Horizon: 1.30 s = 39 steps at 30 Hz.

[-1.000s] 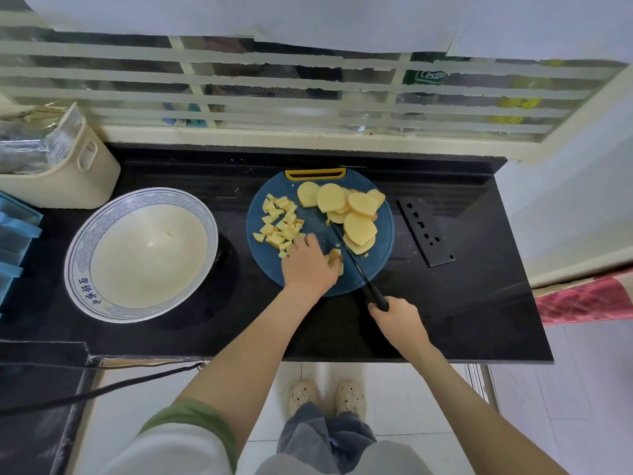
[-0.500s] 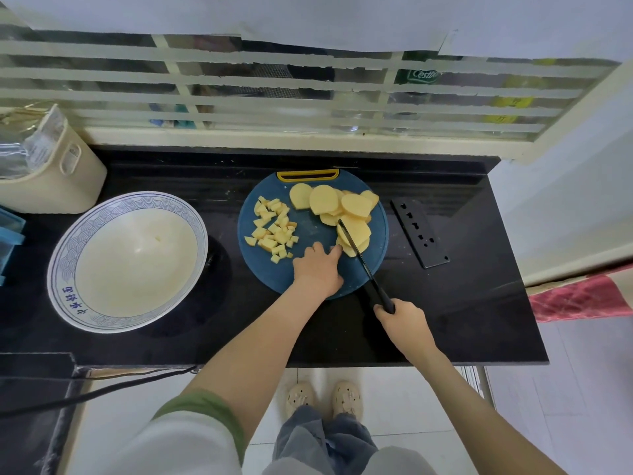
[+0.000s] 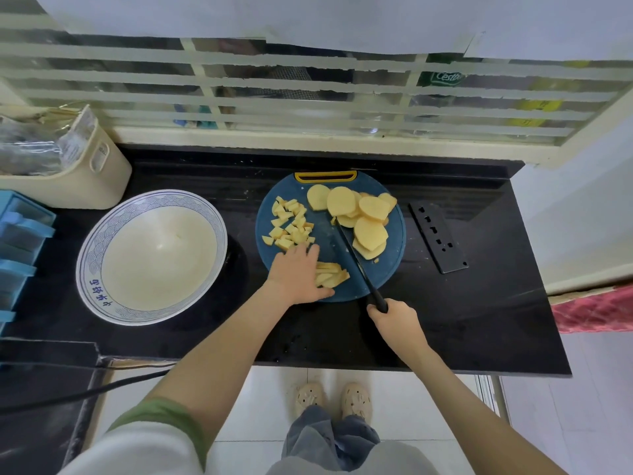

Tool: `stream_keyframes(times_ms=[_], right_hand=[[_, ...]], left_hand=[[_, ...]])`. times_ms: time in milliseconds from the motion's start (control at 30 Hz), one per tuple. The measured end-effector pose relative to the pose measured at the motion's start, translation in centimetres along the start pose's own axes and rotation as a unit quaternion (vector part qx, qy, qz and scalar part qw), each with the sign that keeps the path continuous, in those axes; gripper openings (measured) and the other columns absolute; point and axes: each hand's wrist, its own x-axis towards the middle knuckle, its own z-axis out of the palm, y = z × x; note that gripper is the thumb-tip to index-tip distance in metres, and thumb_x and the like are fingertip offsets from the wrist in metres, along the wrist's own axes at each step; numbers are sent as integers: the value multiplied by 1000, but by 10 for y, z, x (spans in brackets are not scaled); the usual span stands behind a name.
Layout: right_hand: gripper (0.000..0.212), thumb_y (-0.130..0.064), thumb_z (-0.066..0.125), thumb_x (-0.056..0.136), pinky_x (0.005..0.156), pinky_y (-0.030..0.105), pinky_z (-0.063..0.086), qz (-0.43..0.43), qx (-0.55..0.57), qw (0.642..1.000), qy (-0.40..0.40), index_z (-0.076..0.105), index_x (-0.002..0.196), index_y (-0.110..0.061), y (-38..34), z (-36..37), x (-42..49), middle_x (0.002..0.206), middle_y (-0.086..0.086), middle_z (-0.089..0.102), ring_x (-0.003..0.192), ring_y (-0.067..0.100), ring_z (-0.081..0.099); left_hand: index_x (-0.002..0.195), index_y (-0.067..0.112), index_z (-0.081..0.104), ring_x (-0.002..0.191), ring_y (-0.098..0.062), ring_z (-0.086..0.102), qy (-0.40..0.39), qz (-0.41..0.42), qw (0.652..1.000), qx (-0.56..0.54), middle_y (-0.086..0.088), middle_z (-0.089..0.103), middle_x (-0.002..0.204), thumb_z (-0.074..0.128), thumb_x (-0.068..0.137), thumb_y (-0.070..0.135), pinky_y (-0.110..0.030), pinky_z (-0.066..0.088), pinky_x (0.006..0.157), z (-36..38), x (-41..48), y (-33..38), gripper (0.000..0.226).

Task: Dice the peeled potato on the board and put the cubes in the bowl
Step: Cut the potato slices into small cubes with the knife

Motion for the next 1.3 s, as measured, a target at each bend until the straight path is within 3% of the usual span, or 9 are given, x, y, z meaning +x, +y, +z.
stream_keyframes(times_ms=[100,267,467,667,867,967,1100,1167,1300], right_hand=[[19,-31,54,98,69,34,54,13,9,1000,-5,58,86,-18,-1,9,0,80,5,61,68,17,59],[19,-30,54,97,71,40,56,32,25,999,0,58,86,-16,-1,19,0,80,6,60,68,20,58],[20,-30,54,97,64,35,51,48,49,998,1,56,84,-15,-1,34,-2,77,6,57,64,19,55],[21,-30,54,96,60,34,48,57,78,995,9,55,82,-15,-1,34,-4,73,7,56,60,20,53],[21,-30,55,96,59,32,47,50,66,996,16,58,83,-13,-1,28,-6,74,6,57,62,19,54],[20,-31,55,96,58,32,46,50,68,996,22,58,84,-14,-1,28,-9,75,6,57,61,18,54],[22,-31,55,96,57,33,46,51,75,995,37,56,82,-14,-2,28,-13,74,6,57,60,19,53],[23,-31,55,96,55,31,46,48,73,995,39,56,81,-14,-3,27,-15,73,5,57,59,18,53],[25,-32,55,96,59,32,47,39,68,996,43,56,80,-13,-2,27,-16,75,6,58,64,19,56]], left_hand=[[127,12,34,109,-27,52,-39,-46,995,-76,-10,48,124,64,74,66,-40,49,84,11,-10,-6,82],[109,10,36,96,-26,54,-37,-32,983,-175,-10,50,110,67,84,42,-36,46,76,13,-8,2,51],[113,9,36,102,-26,50,-28,-18,975,-218,-11,45,114,68,84,36,-33,42,80,15,0,12,51],[118,11,36,103,-24,50,-19,-4,981,-192,-9,47,114,70,81,39,-36,46,85,17,-3,8,57],[114,13,40,98,-22,53,4,-12,985,-172,-6,50,112,67,83,43,-37,49,78,17,-6,0,51],[121,12,39,105,-24,52,23,-18,989,-142,-6,47,119,65,81,50,-35,46,81,16,-6,1,62],[141,19,28,125,-29,35,57,-25,996,-62,-10,33,136,54,73,75,-42,32,100,18,-6,16,92],[142,20,30,127,-29,31,54,-35,997,-52,-11,32,137,52,75,75,-42,28,102,18,-3,26,89],[135,14,38,122,-29,35,82,-44,994,-49,-11,38,131,54,86,54,-40,28,98,17,3,32,65]])
